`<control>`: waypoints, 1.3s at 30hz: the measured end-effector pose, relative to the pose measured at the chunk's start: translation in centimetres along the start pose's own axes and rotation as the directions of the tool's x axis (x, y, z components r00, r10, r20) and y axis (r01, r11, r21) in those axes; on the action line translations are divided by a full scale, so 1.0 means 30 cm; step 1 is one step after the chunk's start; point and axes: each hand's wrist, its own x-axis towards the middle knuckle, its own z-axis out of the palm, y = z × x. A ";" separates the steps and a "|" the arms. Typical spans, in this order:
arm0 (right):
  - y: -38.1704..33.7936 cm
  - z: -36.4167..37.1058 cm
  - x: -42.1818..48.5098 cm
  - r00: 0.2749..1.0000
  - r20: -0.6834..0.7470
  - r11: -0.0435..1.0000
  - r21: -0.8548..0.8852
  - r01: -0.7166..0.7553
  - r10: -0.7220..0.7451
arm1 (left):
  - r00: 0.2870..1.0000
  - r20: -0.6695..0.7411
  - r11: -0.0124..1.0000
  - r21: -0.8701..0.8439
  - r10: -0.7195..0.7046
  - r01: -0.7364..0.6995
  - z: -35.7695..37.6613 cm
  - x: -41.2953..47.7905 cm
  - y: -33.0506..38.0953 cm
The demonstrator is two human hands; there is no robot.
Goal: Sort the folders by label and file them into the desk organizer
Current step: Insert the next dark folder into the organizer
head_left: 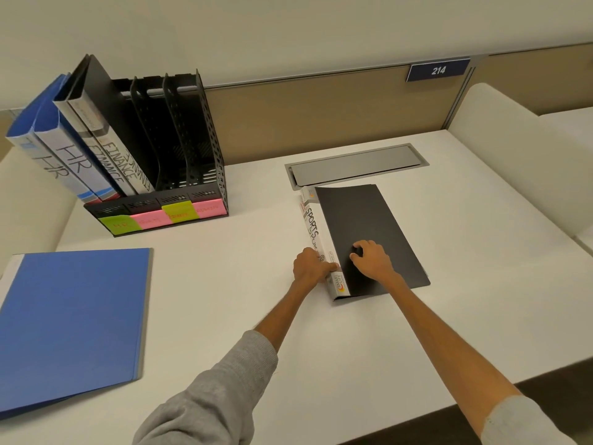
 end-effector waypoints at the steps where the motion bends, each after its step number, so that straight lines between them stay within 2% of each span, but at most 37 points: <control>1: -0.004 0.001 0.000 1.000 0.002 1.000 -0.001 0.005 -0.005 | 1.000 0.018 0.999 -0.036 -0.022 0.023 -0.007 0.000 -0.007; 4: -0.018 -0.001 0.001 1.000 0.001 1.000 0.006 0.022 -0.022 | 0.996 0.068 0.990 -0.126 -0.059 0.067 -0.028 -0.008 -0.029; 10: -0.075 0.013 -0.005 0.999 -0.010 0.999 0.013 0.034 -0.034 | 0.994 0.081 0.977 -0.194 -0.076 0.090 -0.088 -0.036 -0.057; 22: -0.262 -0.056 0.052 0.991 -0.133 0.993 0.115 0.001 0.014 | 0.993 0.112 0.922 -0.386 0.031 0.014 -0.243 -0.083 -0.002; 26: -0.374 -0.119 0.093 0.981 -0.191 0.983 0.175 0.051 -0.017 | 0.998 -0.005 0.926 -0.371 0.069 -0.066 -0.311 -0.102 0.046; 31: -0.551 -0.178 0.110 0.958 -0.265 0.946 0.271 0.180 -0.106 | 0.966 -0.168 0.905 -0.346 0.198 -0.246 -0.434 -0.112 0.042; 35: -0.724 -0.233 0.108 0.937 -0.274 0.896 0.327 0.301 -0.215 | 0.901 -0.327 0.871 -0.305 0.285 -0.385 -0.524 -0.128 0.020; 39: -0.907 -0.284 0.092 0.890 -0.285 0.832 0.338 0.441 -0.356 | 0.813 -0.493 0.843 -0.253 0.310 -0.475 -0.620 -0.141 -0.004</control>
